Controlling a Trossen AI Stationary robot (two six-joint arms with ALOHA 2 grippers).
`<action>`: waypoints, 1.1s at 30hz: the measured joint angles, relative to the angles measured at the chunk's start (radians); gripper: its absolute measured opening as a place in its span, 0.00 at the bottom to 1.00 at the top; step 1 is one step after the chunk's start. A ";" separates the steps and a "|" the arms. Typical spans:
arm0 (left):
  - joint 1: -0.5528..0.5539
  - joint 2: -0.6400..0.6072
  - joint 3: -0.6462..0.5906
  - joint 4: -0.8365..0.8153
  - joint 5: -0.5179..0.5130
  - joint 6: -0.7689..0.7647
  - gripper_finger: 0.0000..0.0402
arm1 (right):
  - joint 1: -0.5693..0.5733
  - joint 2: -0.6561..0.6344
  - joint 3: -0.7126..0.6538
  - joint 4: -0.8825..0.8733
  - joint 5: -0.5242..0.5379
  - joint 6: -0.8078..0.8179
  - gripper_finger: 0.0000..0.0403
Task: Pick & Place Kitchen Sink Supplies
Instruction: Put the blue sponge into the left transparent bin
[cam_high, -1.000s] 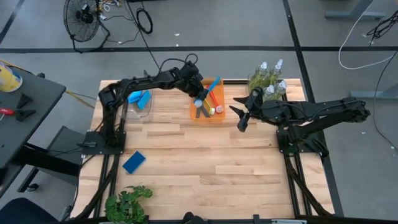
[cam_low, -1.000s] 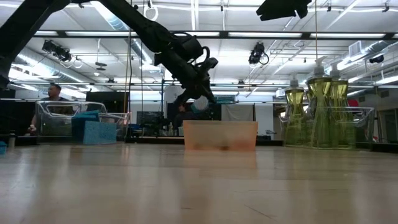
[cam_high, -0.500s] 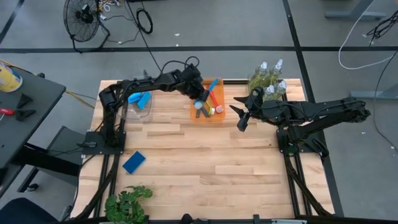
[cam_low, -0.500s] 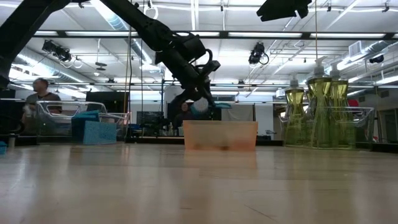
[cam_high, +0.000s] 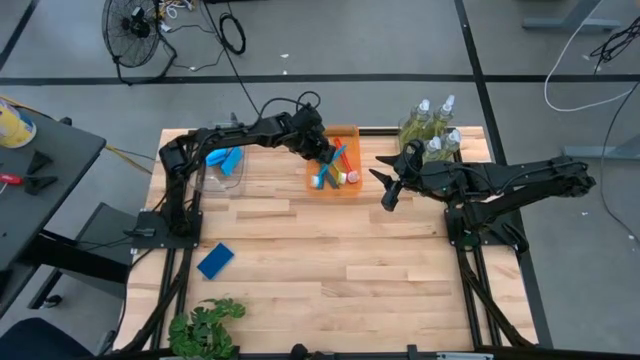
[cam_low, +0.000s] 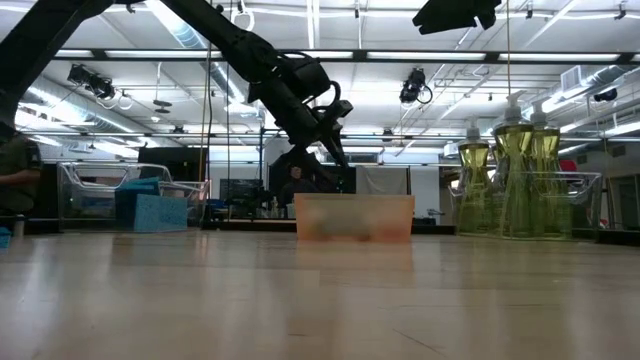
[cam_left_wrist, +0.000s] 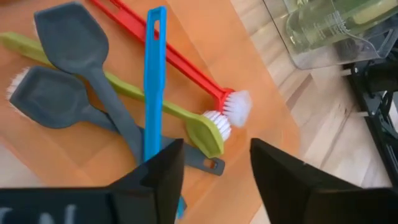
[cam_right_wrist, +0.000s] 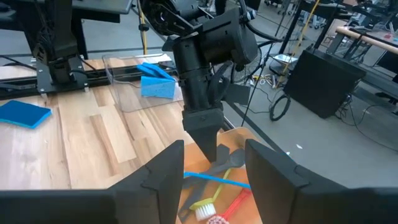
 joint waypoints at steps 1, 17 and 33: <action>0.000 0.000 0.000 0.000 0.001 0.006 0.49 | 0.000 0.000 0.000 0.000 0.000 0.000 0.42; -0.010 -0.137 0.001 -0.030 0.116 0.155 0.57 | 0.000 0.000 0.000 0.000 -0.011 0.001 0.42; -0.136 -0.434 0.002 -0.327 0.016 0.482 0.57 | 0.000 0.000 0.000 0.018 -0.052 0.001 0.42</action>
